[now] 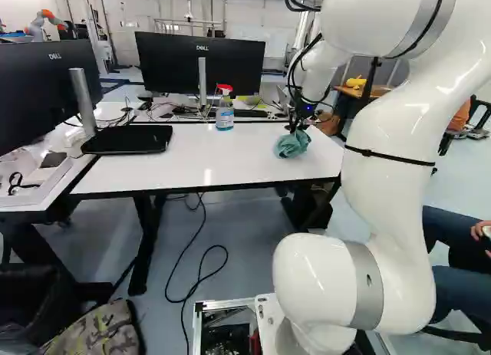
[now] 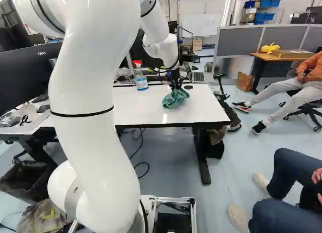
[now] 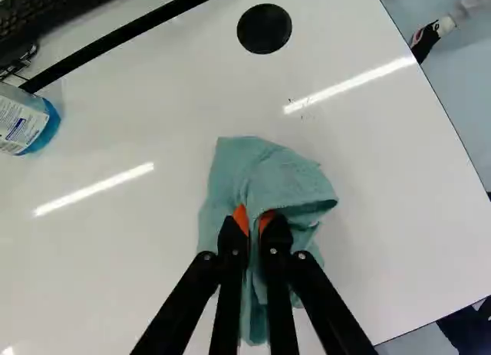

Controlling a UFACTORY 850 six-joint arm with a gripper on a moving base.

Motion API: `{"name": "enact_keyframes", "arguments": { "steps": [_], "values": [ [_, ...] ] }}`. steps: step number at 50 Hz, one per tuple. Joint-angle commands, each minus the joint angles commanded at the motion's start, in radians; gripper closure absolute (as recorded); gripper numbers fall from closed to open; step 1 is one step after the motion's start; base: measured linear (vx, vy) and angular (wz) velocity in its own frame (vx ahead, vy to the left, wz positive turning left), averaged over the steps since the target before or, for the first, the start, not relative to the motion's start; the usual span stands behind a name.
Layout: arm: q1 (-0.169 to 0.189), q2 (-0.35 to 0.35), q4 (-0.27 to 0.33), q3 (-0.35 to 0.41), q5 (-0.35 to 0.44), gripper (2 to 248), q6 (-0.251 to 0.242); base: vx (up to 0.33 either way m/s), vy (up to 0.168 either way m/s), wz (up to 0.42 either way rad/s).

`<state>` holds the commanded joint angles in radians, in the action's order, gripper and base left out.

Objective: Clean the table with the green towel

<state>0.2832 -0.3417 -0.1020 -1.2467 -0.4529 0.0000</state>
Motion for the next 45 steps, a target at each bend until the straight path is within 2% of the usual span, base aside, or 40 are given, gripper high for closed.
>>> {"name": "enact_keyframes", "arguments": {
  "steps": [18,45],
  "values": [
    [0.0,-0.066,0.0,-0.084,0.065,216,0.0,0.0,0.0,0.0],
    [0.059,-0.132,0.0,-0.165,0.186,216,0.0,0.0,0.0,0.0]
  ]
}}
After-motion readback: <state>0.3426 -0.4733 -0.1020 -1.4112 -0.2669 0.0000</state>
